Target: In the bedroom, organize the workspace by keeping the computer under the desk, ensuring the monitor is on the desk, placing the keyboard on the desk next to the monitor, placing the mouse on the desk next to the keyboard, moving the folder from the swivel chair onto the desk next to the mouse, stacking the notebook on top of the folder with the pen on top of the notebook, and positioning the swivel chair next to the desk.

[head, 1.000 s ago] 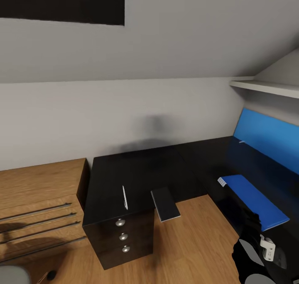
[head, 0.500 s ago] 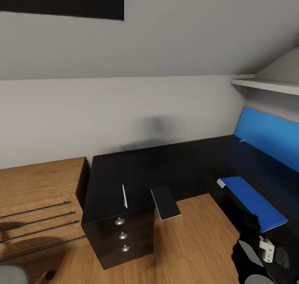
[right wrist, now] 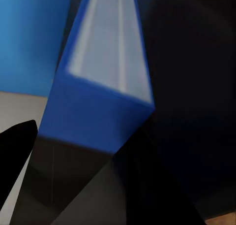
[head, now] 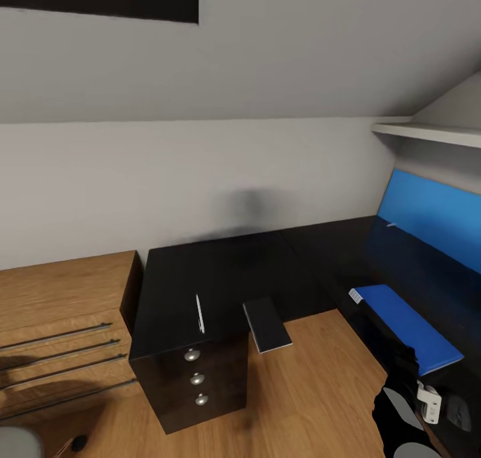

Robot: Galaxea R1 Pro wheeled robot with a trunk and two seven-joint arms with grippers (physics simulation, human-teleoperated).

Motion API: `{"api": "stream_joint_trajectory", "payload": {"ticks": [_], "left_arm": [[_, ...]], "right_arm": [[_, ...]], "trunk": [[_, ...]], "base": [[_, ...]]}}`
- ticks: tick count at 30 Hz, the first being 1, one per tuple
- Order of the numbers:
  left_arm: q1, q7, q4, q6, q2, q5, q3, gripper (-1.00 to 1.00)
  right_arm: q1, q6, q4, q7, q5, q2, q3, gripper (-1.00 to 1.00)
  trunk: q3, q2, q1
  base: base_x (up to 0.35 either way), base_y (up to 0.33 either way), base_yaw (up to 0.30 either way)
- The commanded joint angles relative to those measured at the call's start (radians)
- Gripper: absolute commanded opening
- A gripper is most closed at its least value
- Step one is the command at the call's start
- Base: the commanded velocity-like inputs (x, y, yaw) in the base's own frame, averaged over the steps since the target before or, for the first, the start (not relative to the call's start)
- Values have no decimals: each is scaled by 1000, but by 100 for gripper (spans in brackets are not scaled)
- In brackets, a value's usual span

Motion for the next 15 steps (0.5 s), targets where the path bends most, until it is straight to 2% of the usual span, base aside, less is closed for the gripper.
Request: {"api": "stream_joint_trajectory", "payload": {"ticks": [1, 10, 15], "left_arm": [[0, -1, 0, -2, 0, 1, 2, 100], [0, -1, 0, -3, 0, 1, 2, 100], [0, -1, 0, -3, 1, 0, 2, 100]], "right_arm": [[-1, -1, 1, 8, -10, 0, -1, -100], [-1, 0, 0, 7, -10, 0, -1, -100], [-1, 0, -1, 7, -10, 0, -2, -100]], "trunk": [[-4, -8, 4], [-32, -71, 38], [-32, -71, 38]], "base": [[0, 0, 0], [0, 0, 0], [0, 0, 0]]}}
